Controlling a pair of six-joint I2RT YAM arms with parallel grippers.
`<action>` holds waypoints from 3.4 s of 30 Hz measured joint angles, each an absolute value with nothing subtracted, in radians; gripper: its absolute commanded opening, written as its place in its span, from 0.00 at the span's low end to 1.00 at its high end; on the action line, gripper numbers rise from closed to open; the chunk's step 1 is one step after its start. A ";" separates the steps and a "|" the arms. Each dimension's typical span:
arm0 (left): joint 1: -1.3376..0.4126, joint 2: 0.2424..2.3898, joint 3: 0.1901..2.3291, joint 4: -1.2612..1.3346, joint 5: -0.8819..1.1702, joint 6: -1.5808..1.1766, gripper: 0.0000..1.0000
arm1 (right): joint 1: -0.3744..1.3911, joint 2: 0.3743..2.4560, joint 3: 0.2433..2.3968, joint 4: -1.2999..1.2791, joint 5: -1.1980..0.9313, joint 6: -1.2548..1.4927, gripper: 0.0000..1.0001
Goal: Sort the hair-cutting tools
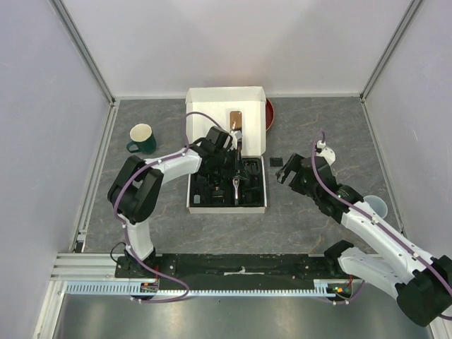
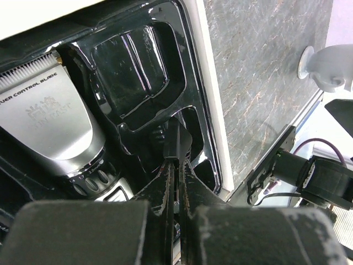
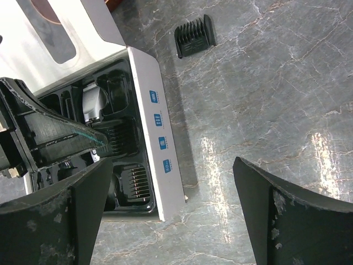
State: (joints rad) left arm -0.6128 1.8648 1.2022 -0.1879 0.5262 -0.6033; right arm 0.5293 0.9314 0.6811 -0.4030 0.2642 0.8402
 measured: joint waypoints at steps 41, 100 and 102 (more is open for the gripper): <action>-0.619 1.811 1.184 -0.265 0.347 -0.580 0.17 | 0.529 0.993 0.666 -0.357 0.223 0.842 0.97; -0.657 1.104 0.689 -0.199 -0.099 -0.578 0.45 | 0.427 1.665 0.948 -0.175 0.284 0.426 0.98; -0.657 1.085 0.665 -0.199 -0.105 -0.578 0.45 | 0.423 1.695 0.969 -0.154 0.266 0.395 0.98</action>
State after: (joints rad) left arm -0.6567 1.0847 0.6655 -0.1986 -0.1055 -0.5781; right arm 0.4229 1.6955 0.9691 -0.1535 0.2657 0.3950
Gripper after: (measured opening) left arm 0.442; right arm 0.979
